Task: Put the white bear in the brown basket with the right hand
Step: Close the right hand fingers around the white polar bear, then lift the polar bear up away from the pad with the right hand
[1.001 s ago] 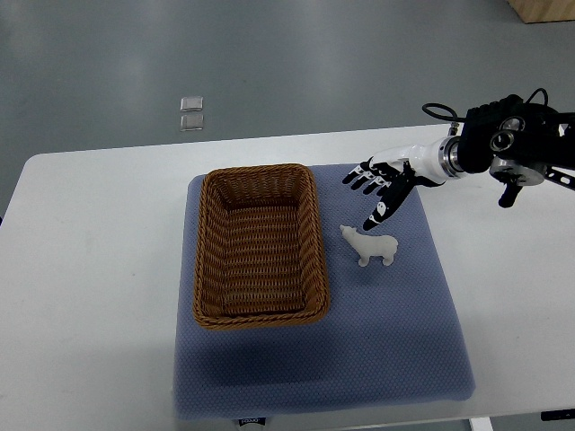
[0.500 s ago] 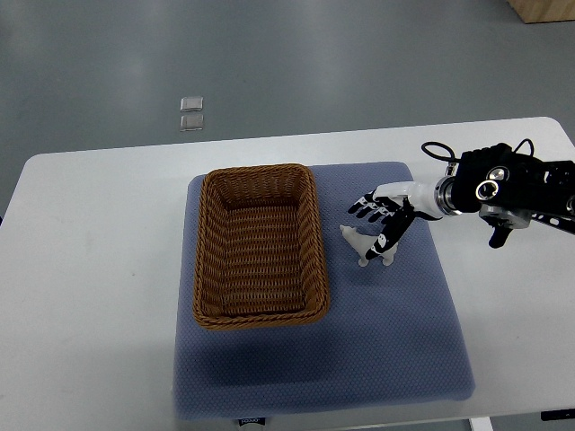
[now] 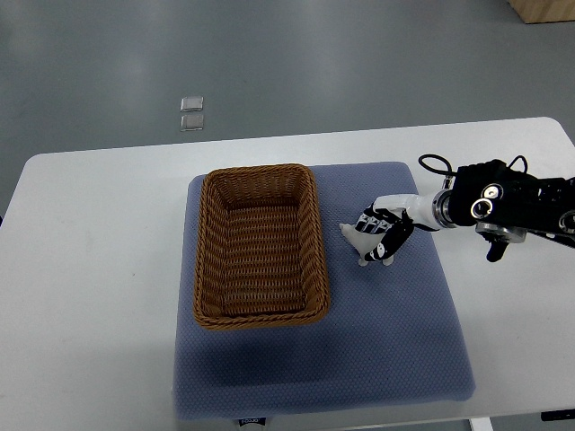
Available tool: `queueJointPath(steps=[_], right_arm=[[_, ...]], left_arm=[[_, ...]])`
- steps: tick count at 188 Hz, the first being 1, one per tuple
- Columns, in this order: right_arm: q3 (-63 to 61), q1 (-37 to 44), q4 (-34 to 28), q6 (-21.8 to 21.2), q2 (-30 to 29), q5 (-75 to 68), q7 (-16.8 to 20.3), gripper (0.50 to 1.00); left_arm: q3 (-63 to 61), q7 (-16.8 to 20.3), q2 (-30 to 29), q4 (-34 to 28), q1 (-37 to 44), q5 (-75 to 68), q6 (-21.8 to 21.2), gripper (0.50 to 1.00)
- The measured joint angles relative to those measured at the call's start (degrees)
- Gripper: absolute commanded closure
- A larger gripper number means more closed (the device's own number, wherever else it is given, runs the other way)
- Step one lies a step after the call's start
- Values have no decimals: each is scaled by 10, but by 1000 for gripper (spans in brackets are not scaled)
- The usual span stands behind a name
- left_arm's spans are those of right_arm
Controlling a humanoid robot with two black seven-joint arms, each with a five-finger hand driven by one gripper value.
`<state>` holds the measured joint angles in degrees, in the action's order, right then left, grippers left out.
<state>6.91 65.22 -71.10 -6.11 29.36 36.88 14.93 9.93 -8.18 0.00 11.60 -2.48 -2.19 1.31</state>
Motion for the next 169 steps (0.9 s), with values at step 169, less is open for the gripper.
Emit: queueJointPath(steps=[169], right_arm=[[-11,248,-72,-102,147,-12,2,1000]], left_arm=[[0,0,0,1,0,0,0,500]])
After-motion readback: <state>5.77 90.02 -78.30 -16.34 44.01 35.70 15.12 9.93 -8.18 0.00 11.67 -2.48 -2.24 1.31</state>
